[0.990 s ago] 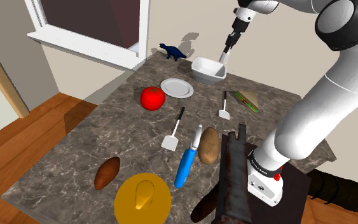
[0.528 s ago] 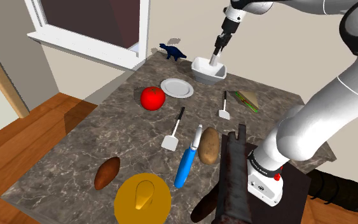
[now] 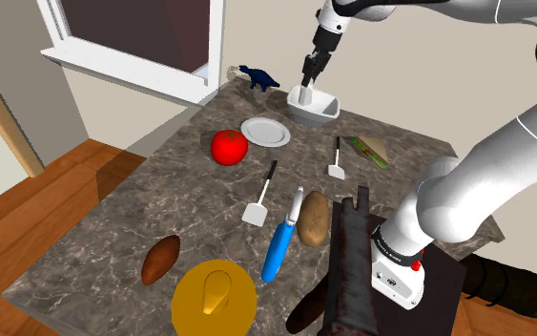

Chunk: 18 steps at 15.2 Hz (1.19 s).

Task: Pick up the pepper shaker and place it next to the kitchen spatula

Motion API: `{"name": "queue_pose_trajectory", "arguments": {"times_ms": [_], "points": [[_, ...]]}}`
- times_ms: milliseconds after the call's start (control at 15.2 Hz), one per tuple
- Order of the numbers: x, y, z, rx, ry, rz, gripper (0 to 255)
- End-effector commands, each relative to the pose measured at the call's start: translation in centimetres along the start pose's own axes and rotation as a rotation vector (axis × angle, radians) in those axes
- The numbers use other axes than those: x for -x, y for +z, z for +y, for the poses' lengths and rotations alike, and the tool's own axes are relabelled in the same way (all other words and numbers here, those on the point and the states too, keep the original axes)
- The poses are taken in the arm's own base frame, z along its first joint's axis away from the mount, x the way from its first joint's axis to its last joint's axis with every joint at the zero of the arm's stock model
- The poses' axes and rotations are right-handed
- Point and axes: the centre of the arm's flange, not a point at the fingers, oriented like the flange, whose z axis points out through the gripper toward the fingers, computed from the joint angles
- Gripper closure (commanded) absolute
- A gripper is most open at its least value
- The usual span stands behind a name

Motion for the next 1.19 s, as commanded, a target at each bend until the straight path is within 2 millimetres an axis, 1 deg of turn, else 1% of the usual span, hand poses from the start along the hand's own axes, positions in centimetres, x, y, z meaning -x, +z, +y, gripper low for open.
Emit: {"name": "queue_pose_trajectory", "arguments": {"times_ms": [0, 1122], "points": [[-0.6, 0.2, -2.6, 0.0, 0.002, 0.0, 255], [-5.1, 1.5, -24.5, 0.0, 0.002, 0.0, 255]]}}
